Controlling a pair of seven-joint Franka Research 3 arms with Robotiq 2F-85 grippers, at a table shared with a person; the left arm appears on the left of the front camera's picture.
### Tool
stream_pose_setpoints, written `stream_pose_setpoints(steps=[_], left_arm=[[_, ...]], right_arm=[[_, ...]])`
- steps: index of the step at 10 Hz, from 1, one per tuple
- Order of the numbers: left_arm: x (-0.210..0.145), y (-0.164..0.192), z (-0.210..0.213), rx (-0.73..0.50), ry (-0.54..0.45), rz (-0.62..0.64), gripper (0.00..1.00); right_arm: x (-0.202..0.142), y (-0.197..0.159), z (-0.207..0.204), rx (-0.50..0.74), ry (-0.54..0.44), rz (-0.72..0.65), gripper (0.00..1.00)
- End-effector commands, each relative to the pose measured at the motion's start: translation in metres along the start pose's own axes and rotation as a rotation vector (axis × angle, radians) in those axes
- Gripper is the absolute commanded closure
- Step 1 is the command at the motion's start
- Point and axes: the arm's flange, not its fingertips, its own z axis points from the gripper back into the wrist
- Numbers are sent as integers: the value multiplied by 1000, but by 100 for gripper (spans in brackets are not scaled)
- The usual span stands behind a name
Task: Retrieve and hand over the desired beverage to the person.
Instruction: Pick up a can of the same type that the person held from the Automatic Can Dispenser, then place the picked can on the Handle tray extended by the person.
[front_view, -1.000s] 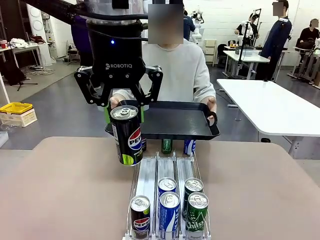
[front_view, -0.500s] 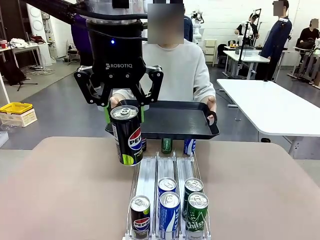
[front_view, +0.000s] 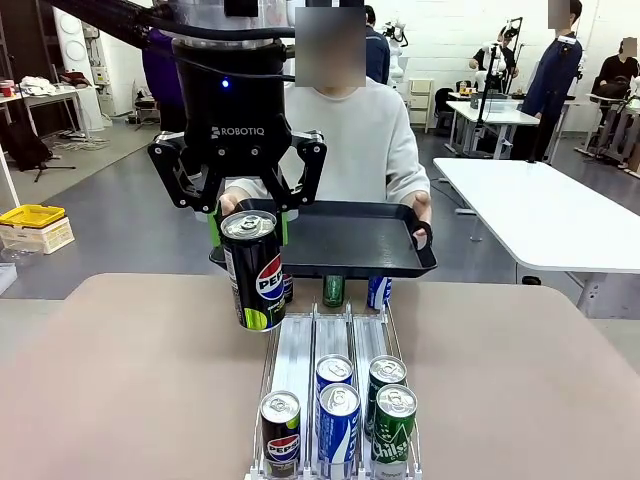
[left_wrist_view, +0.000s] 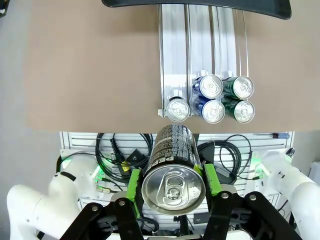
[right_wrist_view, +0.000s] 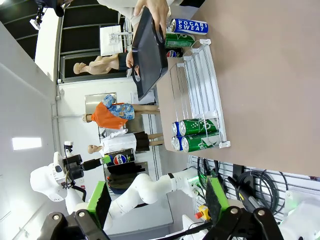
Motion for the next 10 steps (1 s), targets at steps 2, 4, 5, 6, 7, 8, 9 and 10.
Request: stream_pose_setpoints(steps=[2,4,5,6,7,8,9,10], left_arm=[[-1,3,3,-5,-5,2,61],[-1,3,3,-5,-5,2,61],[-1,3,3,-5,-5,2,61],[-1,3,3,-5,-5,2,61],[-1,3,3,-5,-5,2,61],[-1,3,3,-5,-5,2,61],[-1,3,3,-5,-5,2,61],[-1,3,3,-5,-5,2,61]], right_arm=[[1,1,-1,24,0,13,0],[1,1,-1,24,0,13,0],[1,1,-1,24,0,13,0],[1,1,-1,24,0,13,0],[1,1,-1,24,0,13,0],[1,1,-1,24,0,13,0],[1,1,-1,24,0,13,0],[1,1,-1,24,0,13,0]])
